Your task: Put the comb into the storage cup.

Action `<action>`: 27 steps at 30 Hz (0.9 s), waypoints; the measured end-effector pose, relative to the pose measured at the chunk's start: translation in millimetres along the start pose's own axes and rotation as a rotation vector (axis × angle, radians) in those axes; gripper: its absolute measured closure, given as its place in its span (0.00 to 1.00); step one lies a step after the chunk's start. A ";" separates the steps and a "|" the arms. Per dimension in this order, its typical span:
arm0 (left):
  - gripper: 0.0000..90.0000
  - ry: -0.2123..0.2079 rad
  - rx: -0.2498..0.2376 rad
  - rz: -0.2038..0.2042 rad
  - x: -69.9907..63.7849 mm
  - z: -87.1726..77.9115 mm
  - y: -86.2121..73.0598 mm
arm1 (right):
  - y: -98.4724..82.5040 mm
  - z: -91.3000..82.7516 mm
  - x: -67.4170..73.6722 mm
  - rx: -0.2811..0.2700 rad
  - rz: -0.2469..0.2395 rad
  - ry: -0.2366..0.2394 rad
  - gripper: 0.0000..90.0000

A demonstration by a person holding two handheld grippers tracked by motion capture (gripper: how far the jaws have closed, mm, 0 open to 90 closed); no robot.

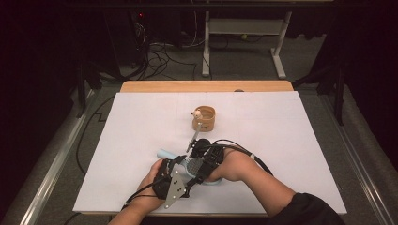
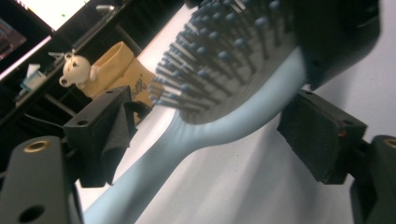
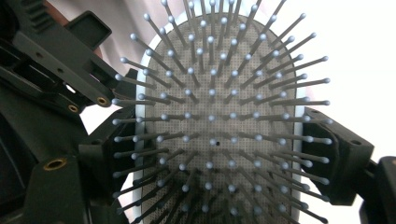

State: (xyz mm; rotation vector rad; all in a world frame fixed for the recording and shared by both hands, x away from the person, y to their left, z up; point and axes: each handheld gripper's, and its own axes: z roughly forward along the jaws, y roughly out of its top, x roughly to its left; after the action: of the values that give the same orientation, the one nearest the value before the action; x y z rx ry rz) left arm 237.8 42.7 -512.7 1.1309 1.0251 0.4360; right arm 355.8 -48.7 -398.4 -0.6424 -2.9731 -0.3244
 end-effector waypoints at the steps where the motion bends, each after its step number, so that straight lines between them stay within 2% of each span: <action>1: 0.26 0.000 -0.003 0.002 -0.2 -0.4 -0.7 | 0.2 0.0 0.1 0.002 -0.001 0.001 0.23; 4: 0.32 -0.011 0.000 0.026 0.9 -1.4 -1.4 | 0.9 0.1 0.2 0.004 0.000 0.001 0.23; 8: 0.38 -0.011 -0.005 0.030 1.0 -1.7 -1.6 | 1.8 1.2 0.1 0.002 0.002 0.007 0.23; 10: 0.40 0.000 -0.005 0.025 1.0 -1.6 -3.1 | 2.0 1.5 -0.1 0.001 0.003 0.006 0.23; 13: 0.42 -0.010 -0.012 0.061 2.3 -1.6 -4.7 | 2.2 1.5 -0.2 0.000 0.009 0.005 0.23; 17: 0.44 -0.018 -0.012 0.078 3.3 -1.5 -4.8 | 2.1 1.0 -0.5 -0.001 0.012 0.005 0.23; 20: 0.45 -0.015 -0.013 0.076 3.1 -1.9 -5.5 | 1.9 0.7 -1.5 -0.006 0.014 0.014 0.23; 24: 0.49 -0.027 -0.011 0.111 4.0 -3.2 -8.3 | 1.5 0.6 -2.5 -0.007 0.018 0.019 0.23; 27: 0.52 -0.030 -0.012 0.119 4.2 -3.4 -8.5 | 1.2 0.5 -3.4 -0.011 0.021 0.026 0.23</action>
State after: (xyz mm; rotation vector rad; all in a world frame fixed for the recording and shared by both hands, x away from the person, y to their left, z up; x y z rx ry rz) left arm 235.4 44.1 -522.4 1.1881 0.9308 0.5181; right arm 359.4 -48.9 -399.0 -0.6654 -2.9394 -0.3455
